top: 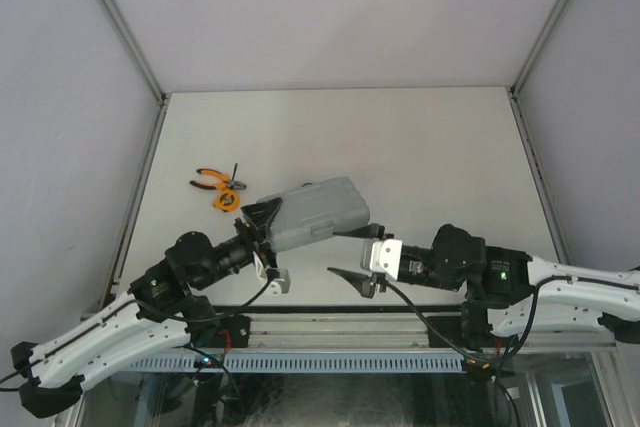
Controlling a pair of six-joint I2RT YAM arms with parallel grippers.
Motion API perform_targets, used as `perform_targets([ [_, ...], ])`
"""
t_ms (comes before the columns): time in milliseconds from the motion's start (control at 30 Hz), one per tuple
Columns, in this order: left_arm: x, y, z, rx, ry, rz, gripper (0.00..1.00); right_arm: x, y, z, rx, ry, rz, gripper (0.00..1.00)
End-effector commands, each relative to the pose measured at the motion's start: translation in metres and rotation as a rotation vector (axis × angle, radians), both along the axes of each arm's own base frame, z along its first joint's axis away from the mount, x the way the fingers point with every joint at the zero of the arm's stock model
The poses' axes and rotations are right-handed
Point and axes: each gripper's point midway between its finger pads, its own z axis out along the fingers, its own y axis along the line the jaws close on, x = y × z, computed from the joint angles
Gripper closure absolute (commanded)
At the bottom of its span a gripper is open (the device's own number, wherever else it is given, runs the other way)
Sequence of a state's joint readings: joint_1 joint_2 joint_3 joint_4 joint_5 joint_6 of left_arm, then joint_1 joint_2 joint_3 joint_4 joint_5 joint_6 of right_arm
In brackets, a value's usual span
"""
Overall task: Sort the tools into containers
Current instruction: Open the storage box at the center of the board.
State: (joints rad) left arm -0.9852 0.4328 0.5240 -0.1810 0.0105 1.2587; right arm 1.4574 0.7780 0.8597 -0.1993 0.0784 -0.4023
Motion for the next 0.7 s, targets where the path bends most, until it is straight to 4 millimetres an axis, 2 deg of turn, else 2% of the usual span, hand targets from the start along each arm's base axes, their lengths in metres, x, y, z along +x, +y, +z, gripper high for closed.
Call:
perform_targets([
  [0,-0.007,0.0,0.044,-0.139,-0.067,-0.03,1.0,0.019,0.002,0.051,0.13,-0.101,-0.003,0.42],
  [200,-0.01,-0.001,0.041,-0.131,-0.068,-0.052,1.0,0.033,0.005,0.041,0.043,-0.105,0.031,0.5],
  [367,-0.011,-0.002,0.04,-0.13,-0.067,-0.058,1.0,0.033,0.006,0.028,-0.016,-0.09,0.06,0.58],
  [567,-0.013,-0.003,0.041,-0.129,-0.065,-0.068,1.0,0.035,0.006,0.005,-0.098,-0.064,0.07,0.58],
  [667,-0.014,-0.004,0.041,-0.13,-0.064,-0.077,1.0,0.035,0.008,0.001,-0.112,-0.058,0.075,0.59],
])
